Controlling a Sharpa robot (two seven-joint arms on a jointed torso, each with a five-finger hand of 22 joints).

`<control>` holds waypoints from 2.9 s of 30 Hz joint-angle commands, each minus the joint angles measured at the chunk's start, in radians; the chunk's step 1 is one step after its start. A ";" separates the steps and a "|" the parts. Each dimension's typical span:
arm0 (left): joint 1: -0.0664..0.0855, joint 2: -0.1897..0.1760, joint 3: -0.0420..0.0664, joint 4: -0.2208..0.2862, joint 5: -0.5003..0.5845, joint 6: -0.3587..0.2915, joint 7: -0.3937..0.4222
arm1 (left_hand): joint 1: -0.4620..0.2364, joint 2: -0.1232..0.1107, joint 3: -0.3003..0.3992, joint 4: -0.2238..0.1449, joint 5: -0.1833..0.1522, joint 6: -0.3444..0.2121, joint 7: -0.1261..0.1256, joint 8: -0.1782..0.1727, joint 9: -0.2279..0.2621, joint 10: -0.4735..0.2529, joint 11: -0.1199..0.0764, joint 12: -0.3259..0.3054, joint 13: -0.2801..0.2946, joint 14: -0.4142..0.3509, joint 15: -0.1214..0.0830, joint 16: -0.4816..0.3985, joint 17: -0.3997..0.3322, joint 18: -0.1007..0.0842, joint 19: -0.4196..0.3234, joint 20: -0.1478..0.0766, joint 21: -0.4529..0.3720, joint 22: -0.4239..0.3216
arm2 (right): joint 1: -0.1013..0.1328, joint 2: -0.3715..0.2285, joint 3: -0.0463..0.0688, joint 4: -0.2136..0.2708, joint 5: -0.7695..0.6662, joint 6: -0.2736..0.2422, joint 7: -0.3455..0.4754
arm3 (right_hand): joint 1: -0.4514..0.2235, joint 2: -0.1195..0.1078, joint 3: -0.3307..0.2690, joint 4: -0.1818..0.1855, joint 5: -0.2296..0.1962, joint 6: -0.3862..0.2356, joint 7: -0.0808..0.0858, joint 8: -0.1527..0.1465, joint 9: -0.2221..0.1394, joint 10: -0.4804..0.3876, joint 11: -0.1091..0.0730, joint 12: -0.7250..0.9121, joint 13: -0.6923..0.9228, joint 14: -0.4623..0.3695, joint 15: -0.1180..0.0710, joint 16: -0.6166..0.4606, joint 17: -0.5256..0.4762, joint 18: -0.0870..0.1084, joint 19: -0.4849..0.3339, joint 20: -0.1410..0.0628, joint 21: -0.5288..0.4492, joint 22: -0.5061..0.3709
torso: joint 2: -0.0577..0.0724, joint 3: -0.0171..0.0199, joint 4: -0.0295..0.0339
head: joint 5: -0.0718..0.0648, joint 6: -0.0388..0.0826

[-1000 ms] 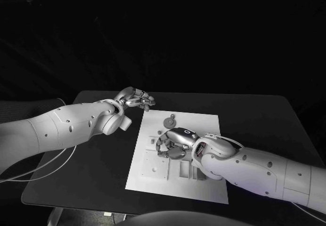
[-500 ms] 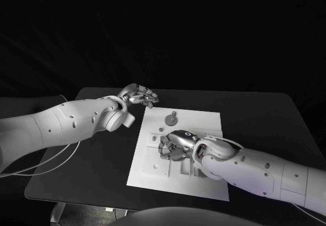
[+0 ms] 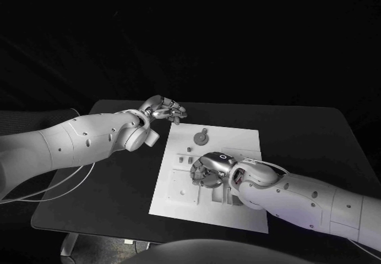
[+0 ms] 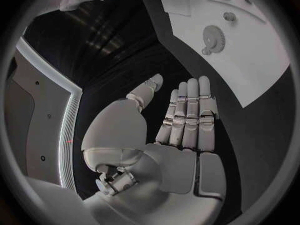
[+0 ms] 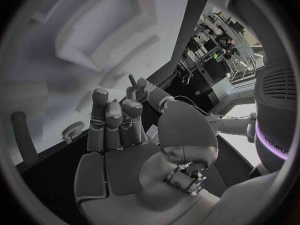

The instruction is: Assemble the parts on the task board

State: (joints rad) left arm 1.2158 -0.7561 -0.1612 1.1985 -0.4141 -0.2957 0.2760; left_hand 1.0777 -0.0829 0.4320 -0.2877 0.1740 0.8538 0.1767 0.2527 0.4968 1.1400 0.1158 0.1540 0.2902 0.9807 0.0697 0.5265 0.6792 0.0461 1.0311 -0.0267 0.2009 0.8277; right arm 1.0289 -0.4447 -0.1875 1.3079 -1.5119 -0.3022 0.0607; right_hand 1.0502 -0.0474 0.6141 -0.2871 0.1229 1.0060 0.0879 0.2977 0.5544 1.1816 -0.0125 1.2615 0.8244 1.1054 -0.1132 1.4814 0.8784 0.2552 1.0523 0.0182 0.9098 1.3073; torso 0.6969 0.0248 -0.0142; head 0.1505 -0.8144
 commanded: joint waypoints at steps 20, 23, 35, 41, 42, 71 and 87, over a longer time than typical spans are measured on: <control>0.002 0.000 0.001 0.009 -0.004 0.000 0.006 | 0.011 0.001 -0.007 -0.001 -0.002 0.000 0.007 0.004 -0.002 0.004 0.000 -0.005 -0.001 -0.001 0.005 -0.008 0.004 0.021 0.002 0.002 -0.006 -0.001 | -0.013 0.014 -0.001 -0.031 -0.028 0.001 0.011 | -0.003 0.000 0.000 -0.002 0.000 0.006 0.006 0.005 0.001 -0.004 -0.005 -0.004 0.002 0.002 -0.005 -0.004 0.000 0.007 0.003 -0.005 0.001 0.016 | 0.000 -0.0007 -0.0005 | 0.007 -0.004; 0.002 0.000 0.001 0.009 -0.004 0.000 0.006 | 0.012 0.001 -0.007 -0.001 -0.002 0.000 0.007 0.004 -0.002 0.004 0.001 -0.006 -0.001 -0.001 0.005 -0.009 0.005 0.020 0.002 0.002 -0.006 -0.001 | -0.014 0.015 -0.001 -0.030 -0.028 0.001 0.011 | -0.003 0.000 0.000 -0.002 0.000 0.006 0.006 0.005 0.001 -0.004 -0.005 -0.004 0.002 0.002 -0.005 -0.004 0.000 0.007 0.003 -0.005 0.001 0.016 | 0.000 -0.0003 -0.0010 | 0.007 -0.005; 0.003 0.000 0.001 0.007 -0.006 0.000 0.005 | 0.013 0.001 -0.007 -0.001 -0.002 0.000 0.007 0.004 -0.003 0.003 0.001 -0.007 -0.002 -0.001 0.006 -0.011 0.007 0.020 0.001 0.002 -0.007 -0.001 | -0.015 0.014 -0.001 -0.017 -0.028 0.000 0.012 | -0.002 0.000 0.001 -0.002 0.001 0.006 0.006 0.004 0.001 -0.004 -0.005 -0.004 0.002 0.002 -0.005 -0.004 0.000 0.007 0.003 -0.005 0.001 0.016 | 0.000 0.0003 -0.0018 | 0.010 -0.007; 0.003 0.001 0.001 0.006 -0.006 0.000 0.005 | 0.014 0.001 -0.006 -0.001 -0.002 0.000 0.007 0.004 -0.003 0.003 0.001 -0.007 -0.002 -0.001 0.006 -0.012 0.008 0.020 0.001 0.002 -0.007 -0.001 | -0.016 0.013 -0.001 -0.015 -0.028 -0.003 0.013 | -0.001 0.000 0.001 -0.003 0.001 0.006 0.006 0.004 0.001 -0.004 -0.005 -0.004 0.002 0.002 -0.005 -0.004 0.000 0.007 0.003 -0.005 0.001 0.016 | 0.000 0.0007 -0.0018 | 0.010 -0.007; 0.003 0.001 0.001 0.006 -0.006 -0.001 0.005 | 0.014 0.001 -0.006 -0.001 -0.002 0.000 0.007 0.004 -0.003 0.003 0.001 -0.007 -0.002 -0.001 0.006 -0.012 0.008 0.020 0.001 0.002 -0.008 -0.001 | -0.016 0.013 -0.001 -0.015 -0.028 -0.003 0.013 | -0.001 0.000 0.001 -0.003 0.001 0.006 0.006 0.004 0.001 -0.004 -0.005 -0.004 0.002 0.002 -0.005 -0.004 0.000 0.007 0.003 -0.005 0.001 0.016 | 0.000 0.0007 -0.0018 | 0.010 -0.007; 0.003 -0.001 0.001 0.007 -0.017 -0.002 0.005 | 0.019 0.000 -0.005 -0.001 -0.001 -0.002 0.008 0.004 -0.005 0.003 0.002 -0.010 -0.002 -0.002 0.006 -0.018 0.014 0.020 0.000 0.003 -0.010 -0.001 | -0.017 0.017 -0.001 -0.038 -0.035 0.001 0.012 | 0.007 -0.007 0.002 -0.004 0.000 -0.003 0.010 -0.004 -0.001 -0.006 -0.002 -0.004 0.004 -0.001 -0.003 -0.004 0.000 0.007 0.001 -0.006 0.001 0.016 | 0.000 0.0002 -0.0014 | 0.008 -0.006; 0.003 -0.003 0.001 0.007 -0.018 -0.001 0.005 | 0.021 0.001 -0.005 -0.001 -0.001 -0.002 0.008 0.004 -0.005 0.003 0.002 -0.011 -0.002 -0.002 0.007 -0.020 0.016 0.020 0.000 0.004 -0.011 -0.001 | -0.017 0.006 -0.002 -0.028 -0.038 0.006 0.017 | 0.021 -0.009 0.005 -0.005 -0.001 -0.002 0.011 -0.005 -0.002 -0.007 -0.001 -0.004 0.005 -0.002 -0.002 -0.003 0.001 0.007 -0.001 -0.007 0.001 0.017 | 0.000 0.0003 -0.0015 | 0.016 -0.006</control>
State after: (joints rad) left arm 1.2175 -0.7599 -0.1611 1.2033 -0.4279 -0.2960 0.2748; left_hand 1.0856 -0.0827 0.4320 -0.2877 0.1740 0.8503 0.1803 0.2526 0.4922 1.1400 0.1159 0.1468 0.2889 0.9807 0.0697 0.5111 0.6938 0.0455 1.0311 -0.0267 0.1970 0.8277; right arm 1.0139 -0.4385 -0.1881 1.2773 -1.5373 -0.3117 0.0684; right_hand 1.0627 -0.0539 0.6168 -0.2901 0.1228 1.0028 0.0912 0.2919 0.5535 1.1816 -0.0125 1.2615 0.8283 1.1020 -0.1092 1.4814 0.8786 0.2553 1.0523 0.0182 0.9097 1.3073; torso 0.6965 0.0247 -0.0158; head 0.1661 -0.8207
